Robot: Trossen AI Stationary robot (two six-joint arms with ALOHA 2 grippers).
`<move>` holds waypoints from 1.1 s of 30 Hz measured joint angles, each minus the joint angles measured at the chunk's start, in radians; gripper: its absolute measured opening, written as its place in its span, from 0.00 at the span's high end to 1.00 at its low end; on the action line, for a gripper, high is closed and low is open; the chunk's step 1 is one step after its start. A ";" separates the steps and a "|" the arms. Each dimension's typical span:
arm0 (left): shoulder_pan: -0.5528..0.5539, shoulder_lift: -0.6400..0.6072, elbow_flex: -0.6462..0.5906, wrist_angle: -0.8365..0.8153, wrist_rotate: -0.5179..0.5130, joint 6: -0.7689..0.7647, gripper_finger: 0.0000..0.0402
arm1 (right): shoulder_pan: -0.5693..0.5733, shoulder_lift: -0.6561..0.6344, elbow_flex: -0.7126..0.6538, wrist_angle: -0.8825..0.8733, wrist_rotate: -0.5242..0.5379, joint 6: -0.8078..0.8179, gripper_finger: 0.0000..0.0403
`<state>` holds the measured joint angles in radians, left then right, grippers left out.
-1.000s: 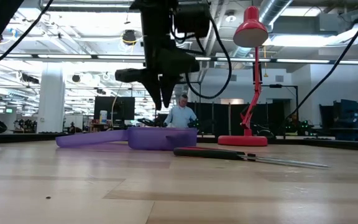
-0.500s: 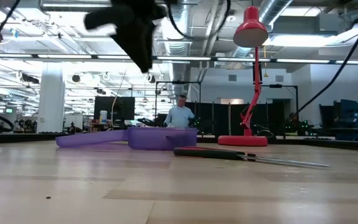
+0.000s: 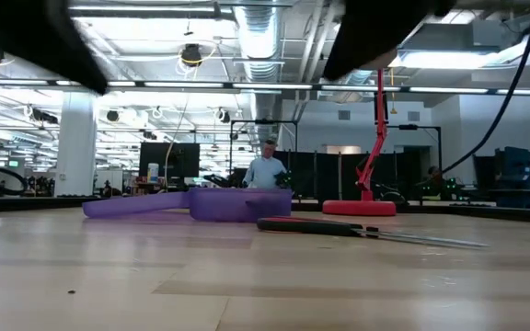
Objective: Pick & place school supplies into a supply box
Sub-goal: Put the black scissors into the violet supply box
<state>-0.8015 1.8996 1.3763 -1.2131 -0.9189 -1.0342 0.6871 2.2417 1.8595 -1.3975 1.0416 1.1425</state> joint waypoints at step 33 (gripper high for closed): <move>-0.457 0.000 -0.300 -0.001 -0.141 -0.714 0.82 | -0.483 -0.001 0.000 0.348 -0.861 -0.552 0.90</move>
<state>-1.2587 1.8996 1.0763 -1.2137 -1.0595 -1.7485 0.2040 2.2406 1.8599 -1.0490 0.1805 0.5908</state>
